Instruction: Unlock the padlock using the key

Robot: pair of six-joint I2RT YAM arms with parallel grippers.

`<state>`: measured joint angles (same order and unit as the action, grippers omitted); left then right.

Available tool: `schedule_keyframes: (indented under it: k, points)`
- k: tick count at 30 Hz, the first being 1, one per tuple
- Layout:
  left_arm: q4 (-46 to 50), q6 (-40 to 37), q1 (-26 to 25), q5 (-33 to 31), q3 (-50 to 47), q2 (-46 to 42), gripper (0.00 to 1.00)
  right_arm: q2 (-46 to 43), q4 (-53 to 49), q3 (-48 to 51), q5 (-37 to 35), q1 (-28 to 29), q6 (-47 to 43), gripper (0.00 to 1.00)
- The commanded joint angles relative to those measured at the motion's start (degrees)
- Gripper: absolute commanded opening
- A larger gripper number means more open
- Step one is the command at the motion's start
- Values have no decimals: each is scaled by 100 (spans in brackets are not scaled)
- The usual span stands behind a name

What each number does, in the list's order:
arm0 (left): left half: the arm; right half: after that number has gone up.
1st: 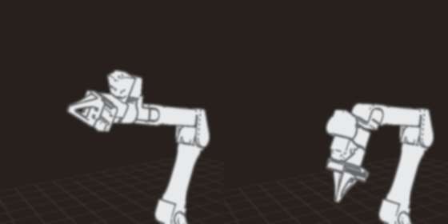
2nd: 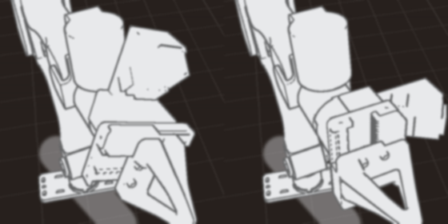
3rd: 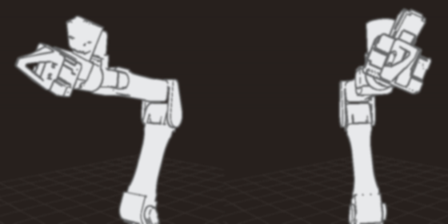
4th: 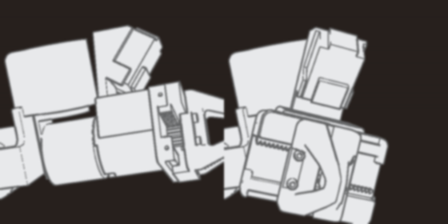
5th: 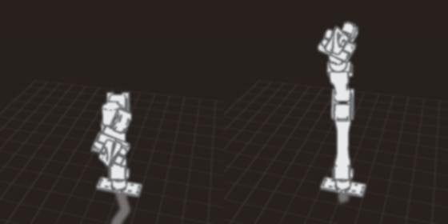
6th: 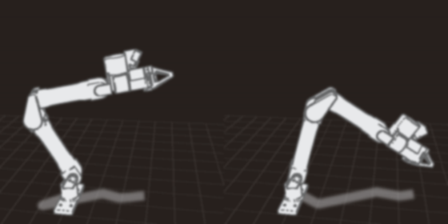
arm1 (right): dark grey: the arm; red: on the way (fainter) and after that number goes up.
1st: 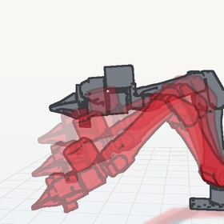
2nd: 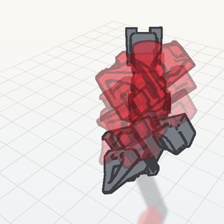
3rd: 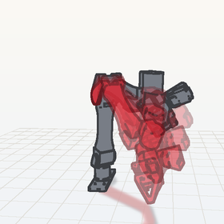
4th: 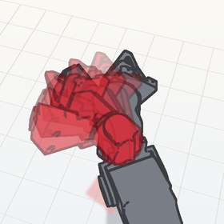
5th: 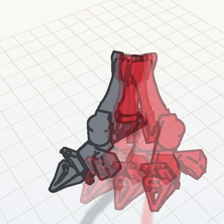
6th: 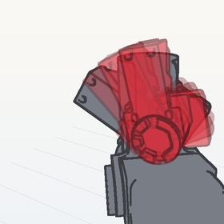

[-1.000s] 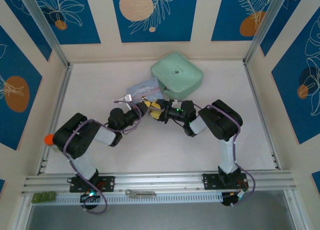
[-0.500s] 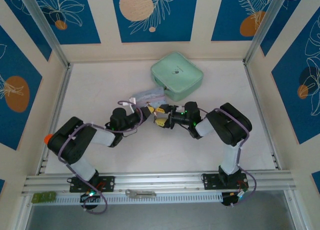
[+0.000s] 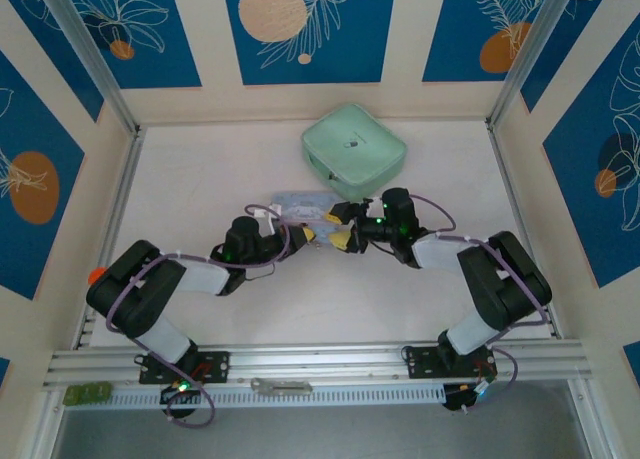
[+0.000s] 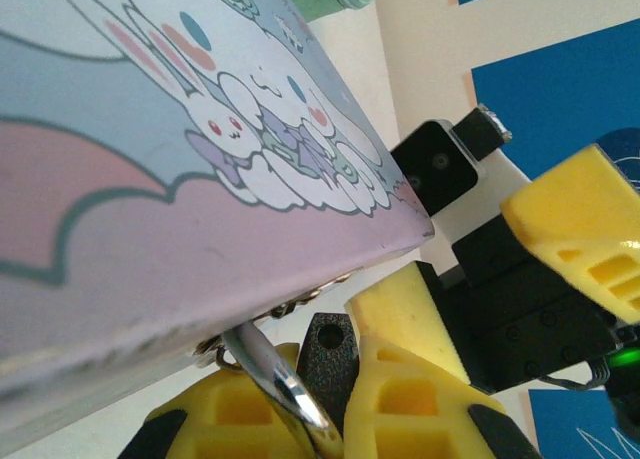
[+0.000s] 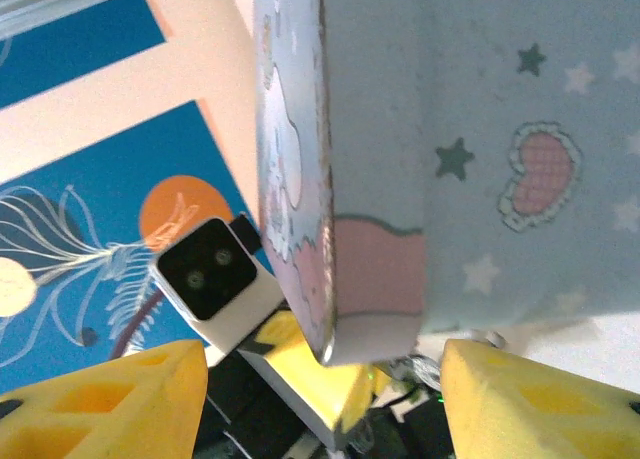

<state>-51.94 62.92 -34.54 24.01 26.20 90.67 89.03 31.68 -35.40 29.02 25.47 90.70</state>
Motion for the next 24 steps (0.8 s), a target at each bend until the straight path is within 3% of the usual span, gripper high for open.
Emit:
schedule_keyframes:
  k: [1,15,22,24]
  points:
    - [-220,-102,-26,98,178,-33,0,-283,-1377,-100,35,-16,-936,63]
    - [-287,-520,-77,-50,-176,609,0,-1129,-3848,-834,-948,7,-2994,62]
    - [708,-909,-190,-415,-64,424,0,-1342,-4514,-1167,-1445,36,-3692,62]
    - [894,-959,-201,-495,-79,333,5,-1366,-4700,-1280,-1625,69,-3874,62]
